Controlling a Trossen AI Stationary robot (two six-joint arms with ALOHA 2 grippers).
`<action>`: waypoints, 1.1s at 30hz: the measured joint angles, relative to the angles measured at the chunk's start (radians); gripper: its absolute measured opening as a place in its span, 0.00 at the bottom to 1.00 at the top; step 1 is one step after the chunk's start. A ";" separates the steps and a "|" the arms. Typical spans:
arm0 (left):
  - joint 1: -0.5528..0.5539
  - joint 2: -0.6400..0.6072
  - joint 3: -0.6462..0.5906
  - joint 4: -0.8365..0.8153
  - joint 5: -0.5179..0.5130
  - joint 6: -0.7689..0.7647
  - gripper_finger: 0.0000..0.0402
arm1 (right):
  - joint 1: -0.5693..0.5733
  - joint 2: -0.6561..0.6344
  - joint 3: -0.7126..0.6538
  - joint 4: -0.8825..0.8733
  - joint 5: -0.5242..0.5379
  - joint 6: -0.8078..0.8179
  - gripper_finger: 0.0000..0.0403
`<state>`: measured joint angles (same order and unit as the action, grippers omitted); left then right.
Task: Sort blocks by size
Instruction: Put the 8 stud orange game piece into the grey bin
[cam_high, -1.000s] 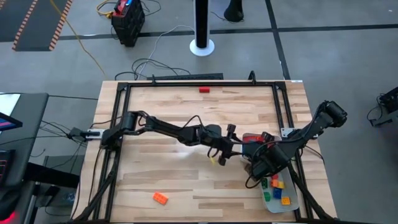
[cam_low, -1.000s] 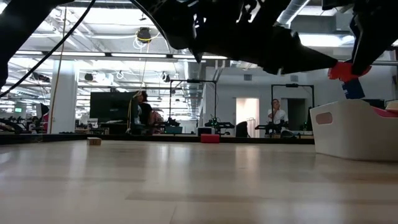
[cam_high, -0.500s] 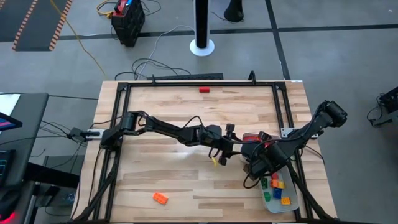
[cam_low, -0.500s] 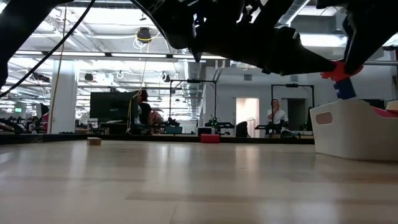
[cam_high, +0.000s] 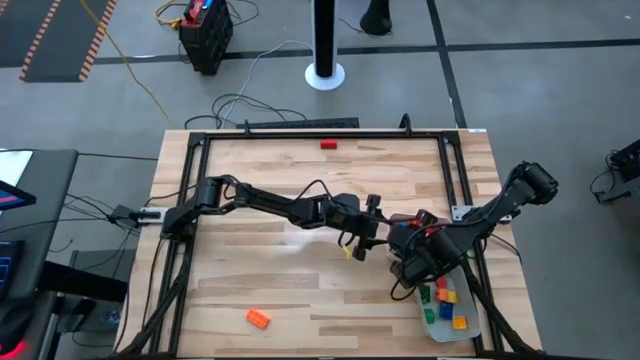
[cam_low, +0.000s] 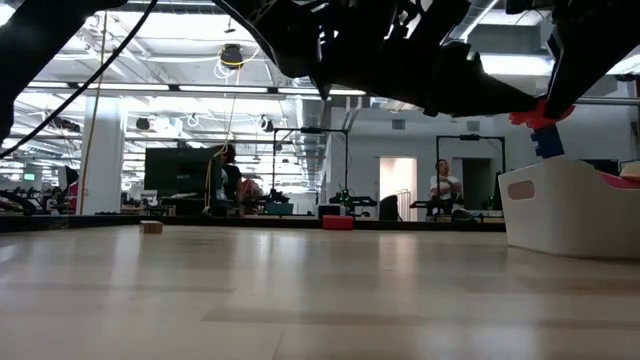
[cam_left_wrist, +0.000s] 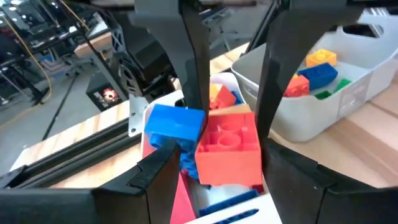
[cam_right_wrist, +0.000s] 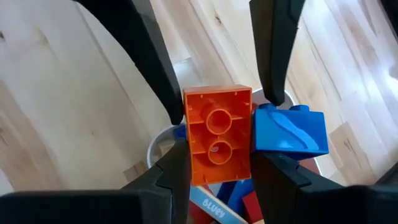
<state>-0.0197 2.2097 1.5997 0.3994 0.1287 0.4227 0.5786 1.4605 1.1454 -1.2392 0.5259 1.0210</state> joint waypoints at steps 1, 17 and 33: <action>0.000 0.000 0.000 -0.003 -0.001 0.002 0.53 | 0.000 0.000 0.000 0.000 -0.001 0.000 0.40; 0.002 0.003 0.000 -0.025 -0.003 0.030 0.35 | -0.005 0.000 0.000 0.014 0.029 -0.005 0.40; 0.004 0.003 -0.001 0.009 0.005 -0.016 0.34 | -0.006 0.000 0.000 -0.021 0.005 0.073 0.55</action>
<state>-0.0159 2.2131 1.5989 0.4083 0.1333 0.4065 0.5728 1.4601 1.1454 -1.2599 0.5307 1.0939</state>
